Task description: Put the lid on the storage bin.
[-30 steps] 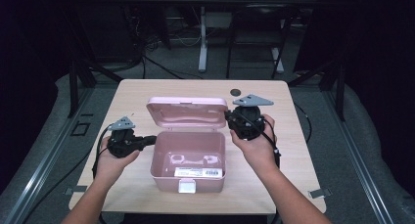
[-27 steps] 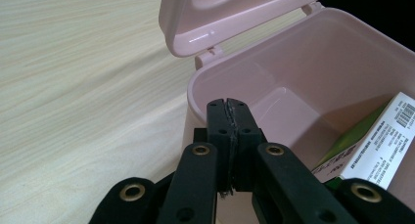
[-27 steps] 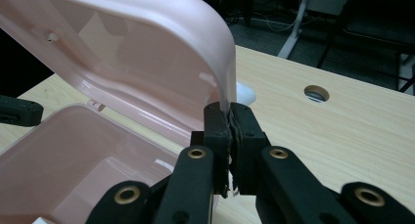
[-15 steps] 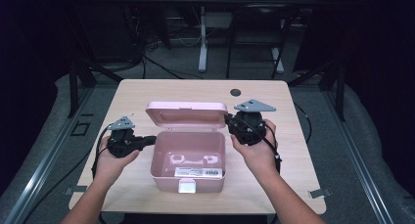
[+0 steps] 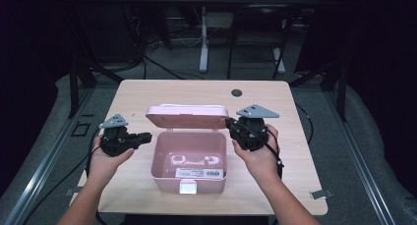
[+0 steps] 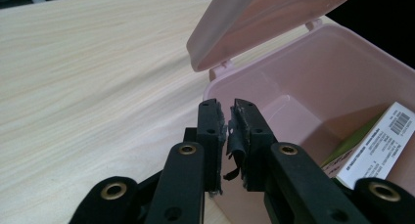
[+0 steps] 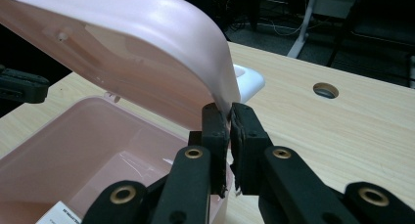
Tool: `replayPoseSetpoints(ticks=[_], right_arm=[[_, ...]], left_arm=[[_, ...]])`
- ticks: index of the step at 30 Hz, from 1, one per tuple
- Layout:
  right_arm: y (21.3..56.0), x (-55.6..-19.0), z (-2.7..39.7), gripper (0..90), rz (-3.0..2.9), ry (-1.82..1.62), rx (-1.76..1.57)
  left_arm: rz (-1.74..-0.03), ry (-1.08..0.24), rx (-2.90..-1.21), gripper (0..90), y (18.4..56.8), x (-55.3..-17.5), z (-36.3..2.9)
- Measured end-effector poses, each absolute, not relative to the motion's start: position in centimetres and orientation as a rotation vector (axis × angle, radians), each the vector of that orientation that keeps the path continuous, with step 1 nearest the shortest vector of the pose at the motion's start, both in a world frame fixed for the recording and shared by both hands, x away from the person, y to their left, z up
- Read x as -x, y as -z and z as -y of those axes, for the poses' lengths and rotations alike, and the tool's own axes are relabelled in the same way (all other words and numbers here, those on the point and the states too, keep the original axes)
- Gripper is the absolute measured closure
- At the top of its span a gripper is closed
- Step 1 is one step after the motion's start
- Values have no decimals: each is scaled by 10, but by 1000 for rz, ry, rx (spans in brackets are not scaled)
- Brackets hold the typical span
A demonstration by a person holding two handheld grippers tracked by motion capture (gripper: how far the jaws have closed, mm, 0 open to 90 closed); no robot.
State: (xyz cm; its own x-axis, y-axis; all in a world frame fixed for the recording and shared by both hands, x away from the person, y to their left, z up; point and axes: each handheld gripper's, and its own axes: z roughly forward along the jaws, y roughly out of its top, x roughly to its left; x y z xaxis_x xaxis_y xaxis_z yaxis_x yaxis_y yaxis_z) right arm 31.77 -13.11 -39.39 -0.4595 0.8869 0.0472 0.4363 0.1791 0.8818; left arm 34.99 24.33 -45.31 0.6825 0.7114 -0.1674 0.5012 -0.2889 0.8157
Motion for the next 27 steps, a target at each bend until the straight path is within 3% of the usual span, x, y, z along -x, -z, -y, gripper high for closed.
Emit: replayPoseSetpoints(ticks=[27], right_arm=[[401,-308,136,833,-1982,-1293,-1258]], left_arm=[[-912,-328,-1938,755,433,-337,-243]])
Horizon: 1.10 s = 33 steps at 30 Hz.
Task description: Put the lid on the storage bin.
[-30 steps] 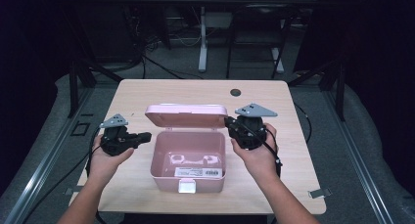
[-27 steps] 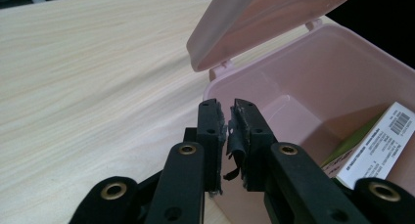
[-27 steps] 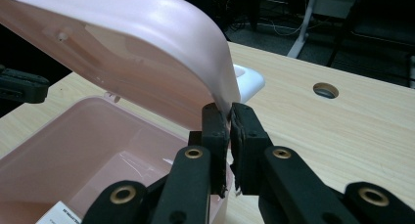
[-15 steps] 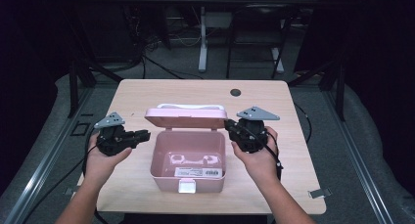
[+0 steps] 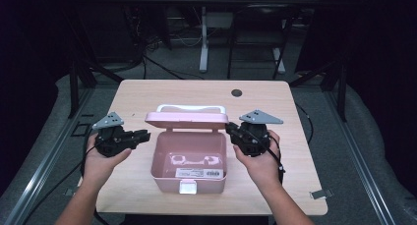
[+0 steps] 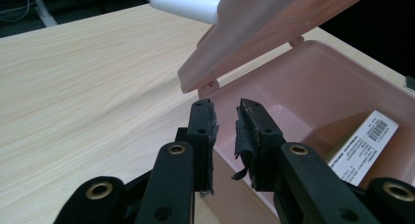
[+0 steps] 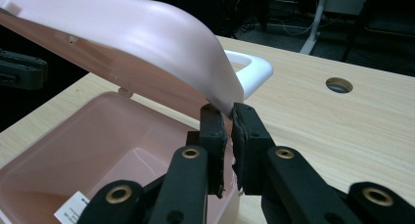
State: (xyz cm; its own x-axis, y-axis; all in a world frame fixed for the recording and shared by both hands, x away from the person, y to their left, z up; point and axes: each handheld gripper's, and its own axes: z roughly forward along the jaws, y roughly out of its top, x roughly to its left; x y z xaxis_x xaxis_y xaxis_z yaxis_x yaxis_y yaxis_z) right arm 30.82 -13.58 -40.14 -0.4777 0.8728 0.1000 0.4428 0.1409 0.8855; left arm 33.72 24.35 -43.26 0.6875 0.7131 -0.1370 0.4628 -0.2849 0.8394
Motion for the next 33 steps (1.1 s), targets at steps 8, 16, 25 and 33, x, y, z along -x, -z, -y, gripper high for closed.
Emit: replayPoseSetpoints(ticks=[8,16,25,33], right_arm=[[403,-306,136,830,-1987,-1302,-1262],[404,-304,137,827,-1989,-1309,-1261],[407,-302,139,823,-1998,-1321,-1266],[409,-300,140,820,-2007,-1325,-1266]], left_arm=[[-901,-341,-1932,747,428,-334,-244],[-894,-345,-1922,747,425,-332,-244],[-867,-359,-1920,746,419,-326,-241],[-854,-372,-1917,744,413,-321,-240]])
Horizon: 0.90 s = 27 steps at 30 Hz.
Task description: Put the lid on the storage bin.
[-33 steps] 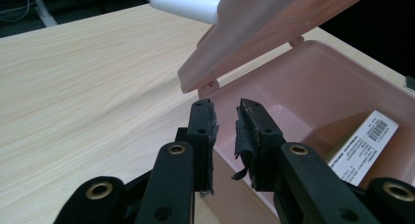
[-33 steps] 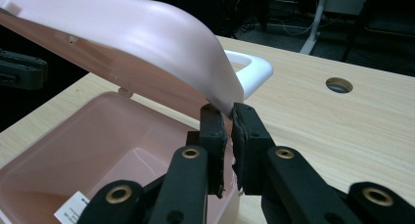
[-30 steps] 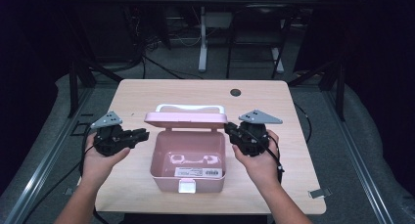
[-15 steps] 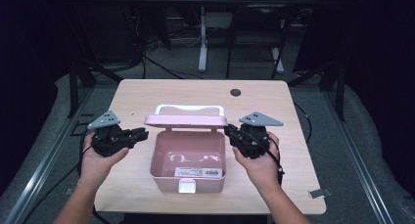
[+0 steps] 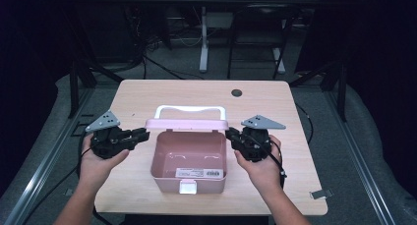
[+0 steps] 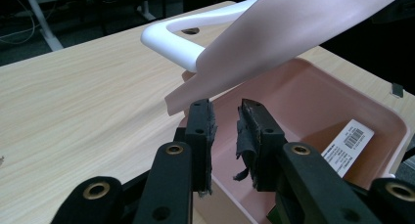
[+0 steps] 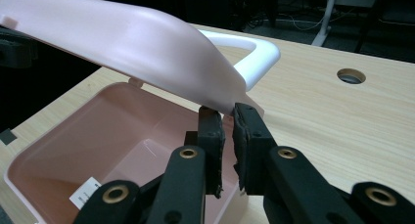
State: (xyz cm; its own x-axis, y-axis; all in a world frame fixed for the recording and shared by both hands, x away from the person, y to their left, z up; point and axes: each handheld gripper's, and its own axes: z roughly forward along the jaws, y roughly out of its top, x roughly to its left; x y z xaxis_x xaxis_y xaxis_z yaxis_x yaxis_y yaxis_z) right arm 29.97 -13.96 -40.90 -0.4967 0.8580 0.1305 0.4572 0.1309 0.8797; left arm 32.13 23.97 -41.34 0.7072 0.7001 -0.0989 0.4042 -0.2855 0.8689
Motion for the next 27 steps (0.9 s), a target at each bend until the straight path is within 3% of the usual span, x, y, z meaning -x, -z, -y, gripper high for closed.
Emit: replayPoseSetpoints(ticks=[27], right_arm=[[417,-294,142,813,-2015,-1352,-1283]], left_arm=[[-822,-377,-1906,760,406,-313,-235]])
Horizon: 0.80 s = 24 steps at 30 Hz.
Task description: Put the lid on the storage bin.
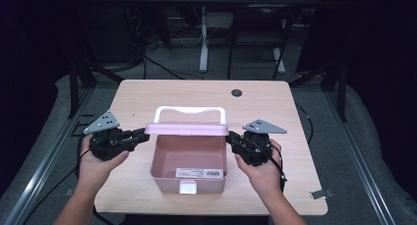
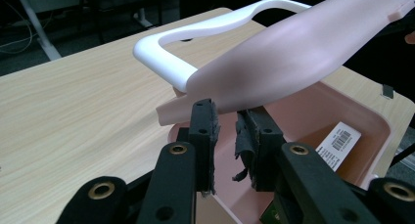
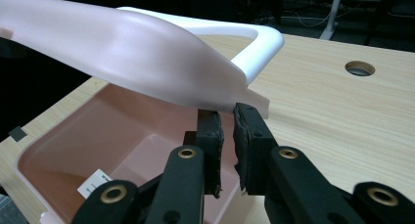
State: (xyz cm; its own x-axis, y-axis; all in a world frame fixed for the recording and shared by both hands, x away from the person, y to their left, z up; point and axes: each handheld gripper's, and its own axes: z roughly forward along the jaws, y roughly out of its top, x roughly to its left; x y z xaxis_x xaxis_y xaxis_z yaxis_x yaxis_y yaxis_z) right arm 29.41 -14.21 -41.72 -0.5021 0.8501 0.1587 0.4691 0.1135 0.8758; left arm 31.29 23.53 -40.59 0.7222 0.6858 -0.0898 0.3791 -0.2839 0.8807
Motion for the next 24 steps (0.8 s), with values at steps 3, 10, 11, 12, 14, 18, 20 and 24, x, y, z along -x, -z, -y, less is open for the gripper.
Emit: replayPoseSetpoints(ticks=[3,10,11,12,14,18,20,24], right_arm=[[418,-294,142,812,-2013,-1352,-1286],[420,-293,143,810,-2002,-1373,-1282],[420,-293,143,809,-2003,-1379,-1285],[420,-294,144,808,-2003,-1384,-1285],[421,-294,145,806,-2003,-1395,-1287],[423,-295,147,807,-1996,-1424,-1284],[423,-294,147,807,-1990,-1437,-1278],[424,-292,148,804,-1991,-1440,-1267]], left_arm=[[-817,-386,-1911,765,405,-312,-234],[-812,-393,-1914,765,404,-311,-234],[-812,-393,-1915,765,404,-311,-234],[-810,-394,-1918,765,404,-311,-234],[-816,-392,-1914,765,404,-311,-234],[-818,-396,-1918,764,403,-311,-233],[-816,-398,-1925,763,402,-311,-233],[-823,-400,-1921,763,400,-313,-232]])
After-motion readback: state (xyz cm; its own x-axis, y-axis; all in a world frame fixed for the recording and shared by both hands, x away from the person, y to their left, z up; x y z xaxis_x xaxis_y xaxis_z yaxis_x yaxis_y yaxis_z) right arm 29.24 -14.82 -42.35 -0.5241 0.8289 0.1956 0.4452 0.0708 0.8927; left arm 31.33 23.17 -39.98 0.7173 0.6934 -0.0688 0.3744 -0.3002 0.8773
